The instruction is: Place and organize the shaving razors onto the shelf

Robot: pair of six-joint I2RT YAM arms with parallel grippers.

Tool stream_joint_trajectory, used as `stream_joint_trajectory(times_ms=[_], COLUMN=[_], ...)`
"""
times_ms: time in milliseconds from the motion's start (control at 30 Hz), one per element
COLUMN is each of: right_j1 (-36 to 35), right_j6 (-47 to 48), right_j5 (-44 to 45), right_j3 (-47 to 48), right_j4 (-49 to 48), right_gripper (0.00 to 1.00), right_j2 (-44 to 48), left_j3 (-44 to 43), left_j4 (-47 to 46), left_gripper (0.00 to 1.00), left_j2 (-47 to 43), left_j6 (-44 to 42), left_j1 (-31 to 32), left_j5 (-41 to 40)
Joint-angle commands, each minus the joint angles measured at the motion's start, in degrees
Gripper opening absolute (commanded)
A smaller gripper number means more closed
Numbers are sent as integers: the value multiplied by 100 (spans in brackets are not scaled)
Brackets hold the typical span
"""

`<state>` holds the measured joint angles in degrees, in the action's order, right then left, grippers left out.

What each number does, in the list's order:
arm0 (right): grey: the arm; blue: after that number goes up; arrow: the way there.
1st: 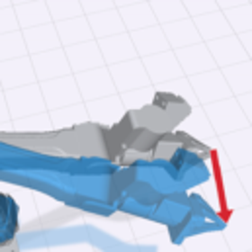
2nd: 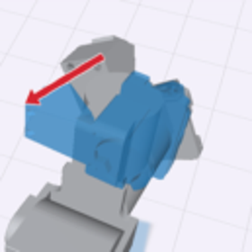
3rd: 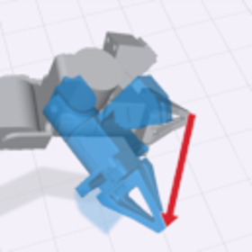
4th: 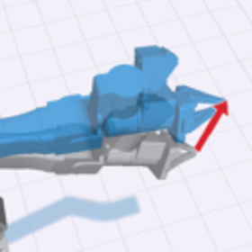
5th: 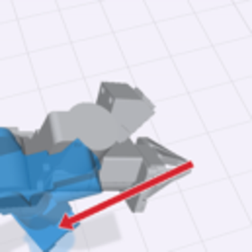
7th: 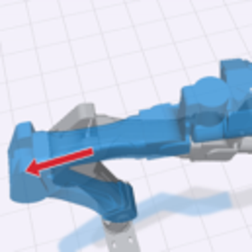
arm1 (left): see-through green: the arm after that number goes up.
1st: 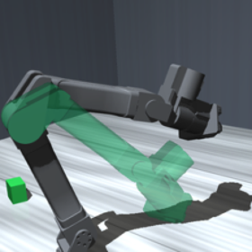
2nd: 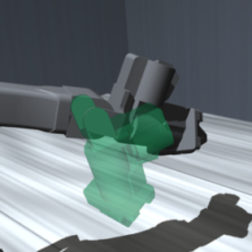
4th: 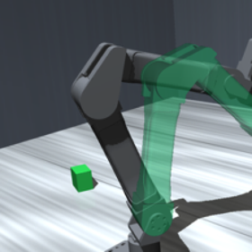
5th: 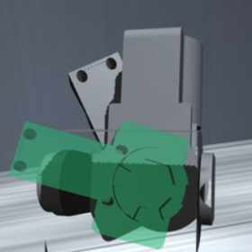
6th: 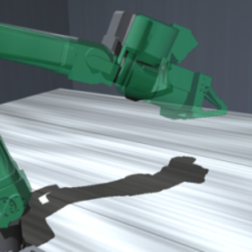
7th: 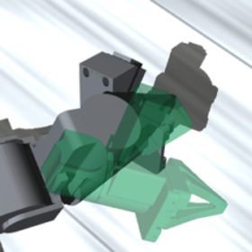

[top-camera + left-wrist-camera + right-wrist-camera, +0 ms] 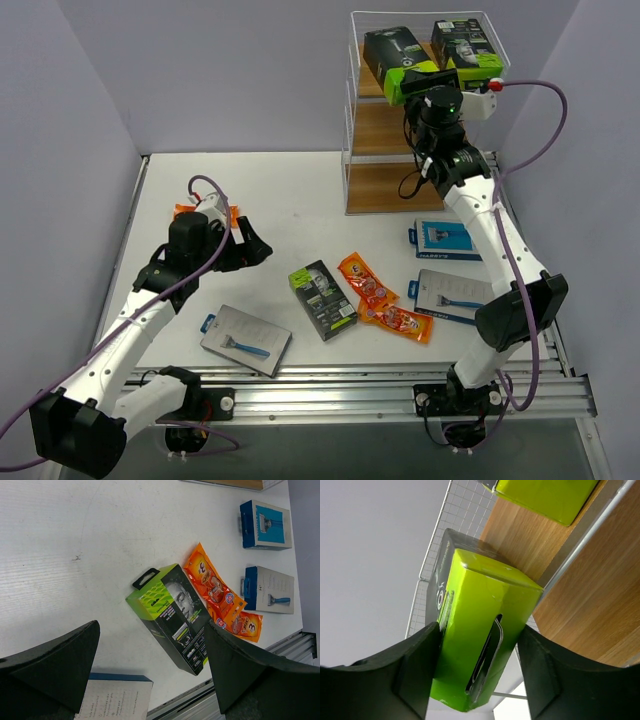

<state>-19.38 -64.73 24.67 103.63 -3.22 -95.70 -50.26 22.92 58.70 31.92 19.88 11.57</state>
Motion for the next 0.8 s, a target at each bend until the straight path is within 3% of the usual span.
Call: stream_joint_trajectory(times_ms=[0, 100, 267, 500, 767], right_j1=[57, 74, 83, 92, 66], right_j6=[-4, -92, -329, -829, -1367], right_j5=[-383, -445, -436, -103, 292], right_j3=[148, 131, 26, -159, -282], right_j4=[85, 50, 7, -82, -152], right_gripper=[52, 40, 28, 0, 0], right_j2=[69, 78, 148, 341, 421], left_j3=[-63, -63, -63, -54, -54], left_j4=[-226, -217, -217, -218, -226], left_gripper=[94, 94, 94, 94, 94], left_j2=[-7, -7, 1, 19, 45], left_j6=[-19, -11, -11, -2, 7], left_j1=[-54, -54, -63, -63, -63], left_j5=[117, 117, 126, 152, 170])
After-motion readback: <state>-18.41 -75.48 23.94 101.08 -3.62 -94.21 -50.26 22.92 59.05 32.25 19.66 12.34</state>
